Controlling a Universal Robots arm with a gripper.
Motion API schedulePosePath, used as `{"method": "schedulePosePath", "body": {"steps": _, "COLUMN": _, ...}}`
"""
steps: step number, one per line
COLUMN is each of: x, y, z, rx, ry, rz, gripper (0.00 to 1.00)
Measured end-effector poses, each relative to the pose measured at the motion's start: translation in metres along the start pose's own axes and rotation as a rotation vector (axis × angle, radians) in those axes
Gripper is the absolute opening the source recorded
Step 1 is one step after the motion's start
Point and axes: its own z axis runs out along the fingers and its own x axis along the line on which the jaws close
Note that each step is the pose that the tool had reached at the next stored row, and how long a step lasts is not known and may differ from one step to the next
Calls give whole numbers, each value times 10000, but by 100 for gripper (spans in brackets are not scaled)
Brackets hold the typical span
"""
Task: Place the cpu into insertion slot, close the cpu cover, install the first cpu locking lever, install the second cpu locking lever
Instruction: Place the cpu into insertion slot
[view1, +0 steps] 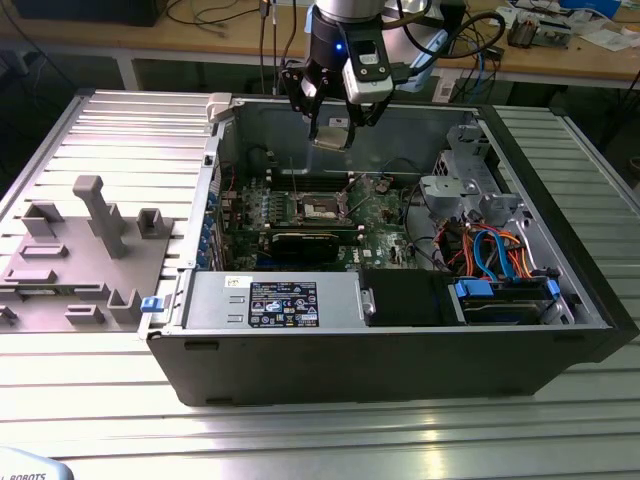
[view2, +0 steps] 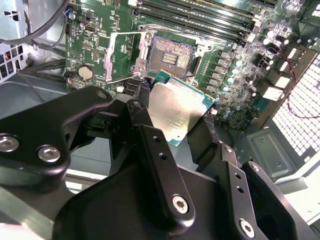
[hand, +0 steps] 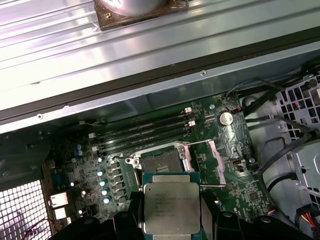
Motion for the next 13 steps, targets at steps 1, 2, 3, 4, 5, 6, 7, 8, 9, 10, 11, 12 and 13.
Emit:
{"method": "schedulePosePath", "body": {"steps": 1, "x": 0, "y": 0, "z": 0, "rx": 0, "ry": -1, "rz": 12, "gripper": 54}}
{"method": "schedulePosePath", "body": {"steps": 2, "x": 0, "y": 0, "z": 0, "rx": -1, "ry": -1, "rz": 22, "gripper": 54}}
{"method": "schedulePosePath", "body": {"steps": 3, "x": 0, "y": 0, "z": 0, "rx": -1, "ry": -3, "rz": 36, "gripper": 54}}
{"method": "schedulePosePath", "body": {"steps": 4, "x": 0, "y": 0, "z": 1, "rx": -1, "ry": -5, "rz": 57, "gripper": 54}}
{"method": "schedulePosePath", "body": {"steps": 5, "x": 0, "y": 0, "z": 1, "rx": -2, "ry": -6, "rz": 67, "gripper": 54}}
{"method": "schedulePosePath", "body": {"steps": 6, "x": 0, "y": 0, "z": 1, "rx": -2, "ry": -6, "rz": 75, "gripper": 54}}
{"method": "schedulePosePath", "body": {"steps": 7, "x": 0, "y": 0, "z": 1, "rx": -2, "ry": -7, "rz": 87, "gripper": 54}}
{"method": "schedulePosePath", "body": {"steps": 8, "x": 0, "y": 0, "z": 1, "rx": -2, "ry": -8, "rz": 97, "gripper": 54}}
{"method": "schedulePosePath", "body": {"steps": 9, "x": 0, "y": 0, "z": 1, "rx": -2, "ry": -9, "rz": 112, "gripper": 54}}
{"method": "schedulePosePath", "body": {"steps": 10, "x": 0, "y": 0, "z": 1, "rx": -2, "ry": -10, "rz": 122, "gripper": 54}}
{"method": "schedulePosePath", "body": {"steps": 11, "x": 0, "y": 0, "z": 1, "rx": -3, "ry": -11, "rz": 132, "gripper": 54}}
{"method": "schedulePosePath", "body": {"steps": 12, "x": 0, "y": 0, "z": 1, "rx": -3, "ry": -12, "rz": 142, "gripper": 54}}
{"method": "schedulePosePath", "body": {"steps": 13, "x": 0, "y": 0, "z": 1, "rx": -2, "ry": -14, "rz": 160, "gripper": 54}}
